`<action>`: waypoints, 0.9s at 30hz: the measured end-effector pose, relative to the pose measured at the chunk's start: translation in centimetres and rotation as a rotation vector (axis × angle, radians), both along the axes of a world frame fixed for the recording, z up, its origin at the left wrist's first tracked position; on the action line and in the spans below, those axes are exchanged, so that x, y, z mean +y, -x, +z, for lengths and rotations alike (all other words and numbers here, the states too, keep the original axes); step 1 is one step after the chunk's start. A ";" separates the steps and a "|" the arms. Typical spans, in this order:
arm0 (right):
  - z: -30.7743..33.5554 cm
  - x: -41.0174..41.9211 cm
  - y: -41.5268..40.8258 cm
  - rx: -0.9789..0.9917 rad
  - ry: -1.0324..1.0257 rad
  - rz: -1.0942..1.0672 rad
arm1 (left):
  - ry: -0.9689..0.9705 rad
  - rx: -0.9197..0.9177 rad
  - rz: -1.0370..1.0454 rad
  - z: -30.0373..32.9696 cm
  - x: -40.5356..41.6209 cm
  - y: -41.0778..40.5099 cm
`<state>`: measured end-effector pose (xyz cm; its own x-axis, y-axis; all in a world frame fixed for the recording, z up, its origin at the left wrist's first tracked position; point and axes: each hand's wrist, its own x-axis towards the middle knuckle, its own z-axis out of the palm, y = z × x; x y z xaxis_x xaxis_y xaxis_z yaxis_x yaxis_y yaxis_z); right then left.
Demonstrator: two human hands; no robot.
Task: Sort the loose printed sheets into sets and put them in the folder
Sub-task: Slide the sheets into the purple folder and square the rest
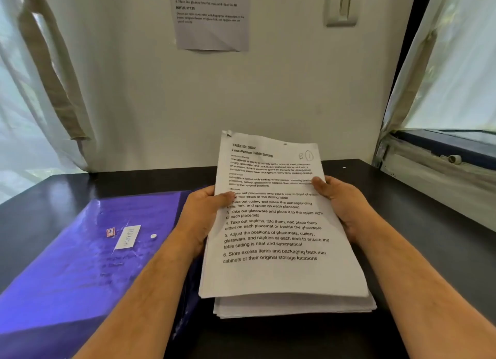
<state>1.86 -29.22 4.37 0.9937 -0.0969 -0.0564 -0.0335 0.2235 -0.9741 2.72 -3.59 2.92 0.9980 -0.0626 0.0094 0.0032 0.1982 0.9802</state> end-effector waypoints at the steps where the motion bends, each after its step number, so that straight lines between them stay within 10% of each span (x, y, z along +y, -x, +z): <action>1: 0.0 0.1 0.2 0.032 -0.009 0.081 | 0.033 0.017 0.023 0.1 0.2 0.0; 13: -0.8 2.4 0.5 -0.050 0.198 0.171 | 0.008 -0.030 0.069 0.2 1.0 0.5; 24: -1.3 2.9 -0.2 -0.008 0.274 0.072 | -1.504 0.054 0.250 -1.7 8.3 0.9; 27: -1.5 3.2 -0.4 0.027 0.285 0.059 | -1.537 0.159 0.194 -2.3 8.4 1.0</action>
